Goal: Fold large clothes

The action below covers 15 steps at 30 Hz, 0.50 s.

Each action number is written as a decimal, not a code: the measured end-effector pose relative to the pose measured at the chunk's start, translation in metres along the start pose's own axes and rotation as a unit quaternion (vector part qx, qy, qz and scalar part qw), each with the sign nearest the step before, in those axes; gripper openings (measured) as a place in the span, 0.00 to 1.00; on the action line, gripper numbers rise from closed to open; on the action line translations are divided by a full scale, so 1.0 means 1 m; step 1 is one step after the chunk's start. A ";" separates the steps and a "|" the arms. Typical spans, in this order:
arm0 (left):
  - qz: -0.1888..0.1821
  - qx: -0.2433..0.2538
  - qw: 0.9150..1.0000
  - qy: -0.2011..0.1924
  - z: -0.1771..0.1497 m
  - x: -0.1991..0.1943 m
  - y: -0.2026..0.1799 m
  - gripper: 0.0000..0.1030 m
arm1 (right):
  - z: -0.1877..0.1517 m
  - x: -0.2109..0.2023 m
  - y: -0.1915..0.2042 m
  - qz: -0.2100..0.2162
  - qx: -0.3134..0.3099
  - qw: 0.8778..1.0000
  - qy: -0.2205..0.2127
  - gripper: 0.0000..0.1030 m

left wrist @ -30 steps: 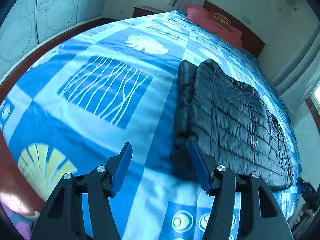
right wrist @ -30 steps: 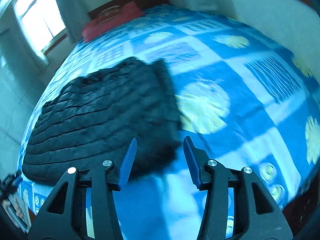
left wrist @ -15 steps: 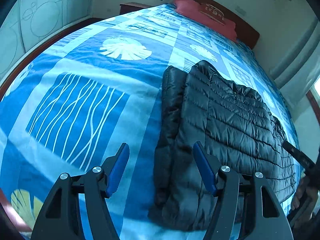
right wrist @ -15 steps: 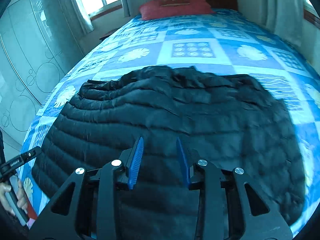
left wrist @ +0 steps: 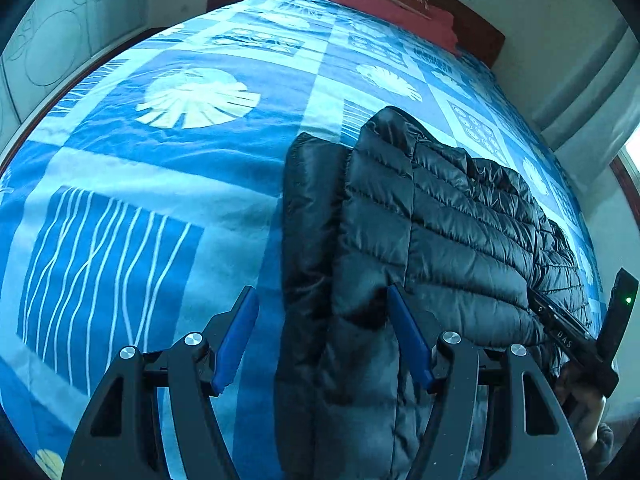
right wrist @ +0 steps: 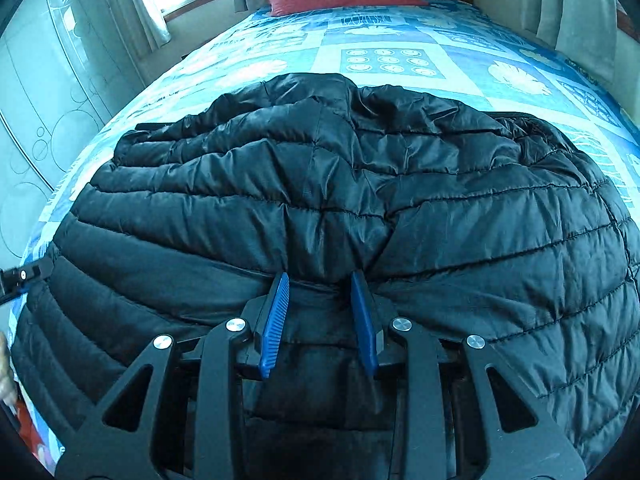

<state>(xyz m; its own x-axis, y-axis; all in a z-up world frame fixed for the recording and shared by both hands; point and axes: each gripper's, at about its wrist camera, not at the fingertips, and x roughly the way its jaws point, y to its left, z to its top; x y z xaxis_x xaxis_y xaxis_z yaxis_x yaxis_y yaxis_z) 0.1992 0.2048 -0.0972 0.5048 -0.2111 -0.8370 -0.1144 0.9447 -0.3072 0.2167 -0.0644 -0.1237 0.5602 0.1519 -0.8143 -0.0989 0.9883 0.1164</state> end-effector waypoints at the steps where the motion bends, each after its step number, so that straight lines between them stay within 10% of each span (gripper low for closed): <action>1: 0.001 -0.001 1.000 0.001 0.001 0.002 0.000 0.68 | -0.001 0.000 0.001 -0.002 -0.002 1.000 -0.001 0.31; 15: 0.040 0.041 0.998 0.019 0.005 0.029 -0.013 0.76 | -0.003 0.001 0.002 -0.003 0.000 1.000 -0.003 0.31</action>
<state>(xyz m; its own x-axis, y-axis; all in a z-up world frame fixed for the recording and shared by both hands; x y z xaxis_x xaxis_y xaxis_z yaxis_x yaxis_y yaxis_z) 0.2194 0.1877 -0.1155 0.4641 -0.1411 -0.8745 -0.0818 0.9762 -0.2009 0.2147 -0.0626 -0.1263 0.5663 0.1460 -0.8112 -0.0957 0.9892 0.1113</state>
